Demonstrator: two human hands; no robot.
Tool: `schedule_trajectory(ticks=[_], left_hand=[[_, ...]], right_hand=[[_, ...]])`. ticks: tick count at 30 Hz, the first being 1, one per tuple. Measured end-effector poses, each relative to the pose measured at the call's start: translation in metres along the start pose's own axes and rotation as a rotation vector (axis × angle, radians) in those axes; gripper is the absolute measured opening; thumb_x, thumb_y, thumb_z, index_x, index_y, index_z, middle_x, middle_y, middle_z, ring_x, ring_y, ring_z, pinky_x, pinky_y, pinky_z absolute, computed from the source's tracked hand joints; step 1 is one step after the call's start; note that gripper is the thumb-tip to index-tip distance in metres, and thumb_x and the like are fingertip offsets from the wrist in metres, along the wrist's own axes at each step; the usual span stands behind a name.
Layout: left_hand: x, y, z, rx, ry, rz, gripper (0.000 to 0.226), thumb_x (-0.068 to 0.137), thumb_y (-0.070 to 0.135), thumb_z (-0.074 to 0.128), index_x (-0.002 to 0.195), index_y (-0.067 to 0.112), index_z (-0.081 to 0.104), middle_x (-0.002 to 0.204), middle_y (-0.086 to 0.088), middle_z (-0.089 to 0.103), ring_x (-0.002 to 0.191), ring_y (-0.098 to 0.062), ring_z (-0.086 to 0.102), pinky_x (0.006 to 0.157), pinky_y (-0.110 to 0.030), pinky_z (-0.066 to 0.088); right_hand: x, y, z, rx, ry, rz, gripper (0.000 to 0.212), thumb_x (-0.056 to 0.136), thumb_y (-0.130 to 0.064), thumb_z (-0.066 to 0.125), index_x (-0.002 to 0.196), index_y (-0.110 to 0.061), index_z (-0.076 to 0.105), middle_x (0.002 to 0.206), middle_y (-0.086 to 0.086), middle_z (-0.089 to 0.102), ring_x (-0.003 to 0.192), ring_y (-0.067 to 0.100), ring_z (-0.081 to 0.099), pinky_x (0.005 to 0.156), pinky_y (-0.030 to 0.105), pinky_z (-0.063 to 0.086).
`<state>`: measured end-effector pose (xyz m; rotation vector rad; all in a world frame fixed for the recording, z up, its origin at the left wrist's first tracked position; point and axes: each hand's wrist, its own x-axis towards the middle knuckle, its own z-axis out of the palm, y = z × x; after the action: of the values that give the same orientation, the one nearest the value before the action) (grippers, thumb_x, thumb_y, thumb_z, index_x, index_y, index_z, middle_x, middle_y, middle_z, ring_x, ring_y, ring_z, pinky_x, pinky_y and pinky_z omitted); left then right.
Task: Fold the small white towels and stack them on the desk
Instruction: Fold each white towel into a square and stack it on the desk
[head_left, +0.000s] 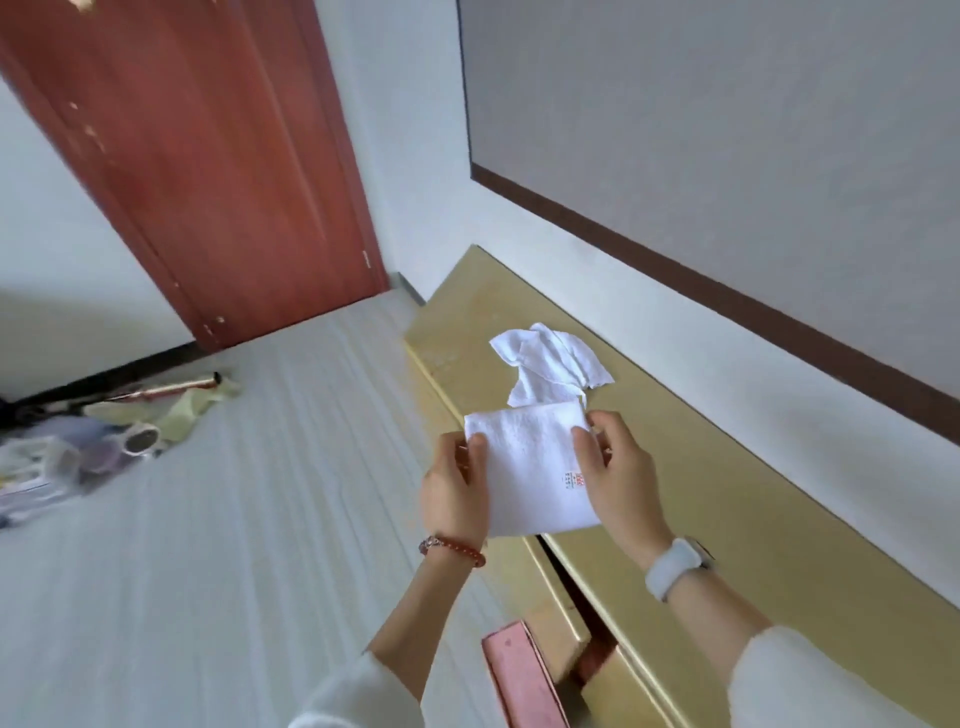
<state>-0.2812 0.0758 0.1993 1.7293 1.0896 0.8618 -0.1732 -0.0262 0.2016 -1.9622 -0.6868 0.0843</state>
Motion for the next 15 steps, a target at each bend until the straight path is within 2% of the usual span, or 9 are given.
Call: schedule_trajectory(ticks=[3, 5, 7, 9, 15], left_hand=[[0.032, -0.018, -0.076, 0.032, 0.149, -0.008, 0.02, 0.096, 0.03, 0.041, 0.084, 0.014, 0.044, 0.059, 0.006, 0.045, 0.056, -0.018, 0.044, 0.054, -0.03, 0.033], [0.055, -0.035, -0.134, 0.06, 0.246, -0.008, 0.019, 0.096, 0.028, 0.04, 0.084, 0.013, 0.042, 0.056, 0.004, 0.042, 0.054, -0.02, 0.043, 0.052, -0.031, 0.03], [0.077, -0.056, -0.201, 0.08, 0.337, -0.001, 0.02, 0.096, 0.028, 0.04, 0.083, 0.013, 0.04, 0.054, 0.004, 0.039, 0.051, -0.018, 0.04, 0.049, -0.031, 0.026], [0.096, -0.08, -0.274, 0.098, 0.404, -0.006, 0.021, 0.096, 0.028, 0.04, 0.08, 0.015, 0.04, 0.054, 0.005, 0.04, 0.049, -0.014, 0.039, 0.048, -0.031, 0.024], [0.149, -0.149, -0.505, 0.046, 0.655, -0.053, 0.029, 0.095, 0.025, 0.045, 0.066, 0.026, 0.038, 0.051, 0.005, 0.042, 0.047, -0.011, 0.036, 0.043, -0.018, 0.026]], right_hand=[[-0.003, -0.063, 0.065, -0.023, -0.089, -0.137, 0.012, 0.091, -0.022, 0.053, 0.096, -0.012, 0.056, 0.055, -0.005, 0.05, 0.054, 0.021, 0.05, 0.056, 0.035, 0.041], [-0.008, -0.107, 0.116, -0.001, -0.173, -0.222, 0.011, 0.091, -0.023, 0.053, 0.096, -0.012, 0.055, 0.058, 0.0, 0.053, 0.058, 0.026, 0.053, 0.057, 0.038, 0.042], [-0.018, -0.152, 0.174, 0.033, -0.267, -0.294, 0.01, 0.091, -0.022, 0.052, 0.095, -0.012, 0.054, 0.062, 0.006, 0.057, 0.06, 0.028, 0.054, 0.057, 0.039, 0.042], [-0.034, -0.199, 0.237, 0.069, -0.348, -0.356, 0.01, 0.092, -0.021, 0.051, 0.097, -0.012, 0.053, 0.063, 0.002, 0.054, 0.062, 0.027, 0.053, 0.058, 0.038, 0.043], [-0.106, -0.356, 0.425, 0.244, -0.542, -0.495, 0.015, 0.093, -0.019, 0.048, 0.103, -0.01, 0.053, 0.076, -0.006, 0.053, 0.071, 0.025, 0.055, 0.066, 0.037, 0.045]])
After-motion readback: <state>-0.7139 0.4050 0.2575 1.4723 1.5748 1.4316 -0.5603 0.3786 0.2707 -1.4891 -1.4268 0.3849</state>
